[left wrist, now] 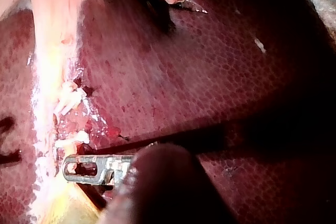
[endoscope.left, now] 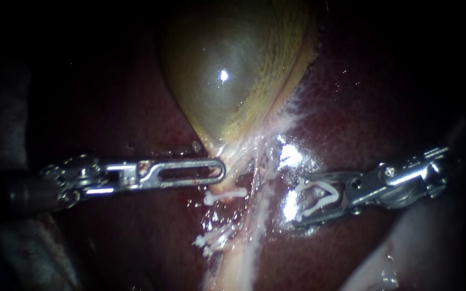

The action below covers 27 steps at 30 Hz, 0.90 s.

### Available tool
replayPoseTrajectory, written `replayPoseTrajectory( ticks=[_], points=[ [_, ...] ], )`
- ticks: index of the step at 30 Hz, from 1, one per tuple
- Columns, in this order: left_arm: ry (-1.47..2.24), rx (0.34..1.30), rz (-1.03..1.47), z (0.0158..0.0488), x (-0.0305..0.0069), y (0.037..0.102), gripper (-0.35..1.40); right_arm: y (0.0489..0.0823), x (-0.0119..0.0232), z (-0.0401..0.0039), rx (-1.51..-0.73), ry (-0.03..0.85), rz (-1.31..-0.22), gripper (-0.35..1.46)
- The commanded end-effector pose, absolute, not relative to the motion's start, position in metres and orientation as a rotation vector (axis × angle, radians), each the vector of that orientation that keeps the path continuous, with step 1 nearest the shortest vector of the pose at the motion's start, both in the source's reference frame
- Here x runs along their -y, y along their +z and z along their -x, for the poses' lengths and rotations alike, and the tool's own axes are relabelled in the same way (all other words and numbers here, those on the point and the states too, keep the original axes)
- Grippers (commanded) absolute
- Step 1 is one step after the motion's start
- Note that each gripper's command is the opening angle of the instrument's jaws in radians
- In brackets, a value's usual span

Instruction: Clipping first clip right tube

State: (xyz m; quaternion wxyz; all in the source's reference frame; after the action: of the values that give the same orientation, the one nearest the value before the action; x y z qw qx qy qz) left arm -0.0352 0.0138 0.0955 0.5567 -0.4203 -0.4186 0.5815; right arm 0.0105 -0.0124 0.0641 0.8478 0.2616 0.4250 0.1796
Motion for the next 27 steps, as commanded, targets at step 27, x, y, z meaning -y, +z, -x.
replayPoseTrajectory(
  ticks=[27],
  points=[
    [1.397,1.014,0.963,0.0309,-0.0141,0.0924,-0.35,0.0657,0.0153,-0.0155,-0.833,0.694,-0.783,0.60]
  ],
)
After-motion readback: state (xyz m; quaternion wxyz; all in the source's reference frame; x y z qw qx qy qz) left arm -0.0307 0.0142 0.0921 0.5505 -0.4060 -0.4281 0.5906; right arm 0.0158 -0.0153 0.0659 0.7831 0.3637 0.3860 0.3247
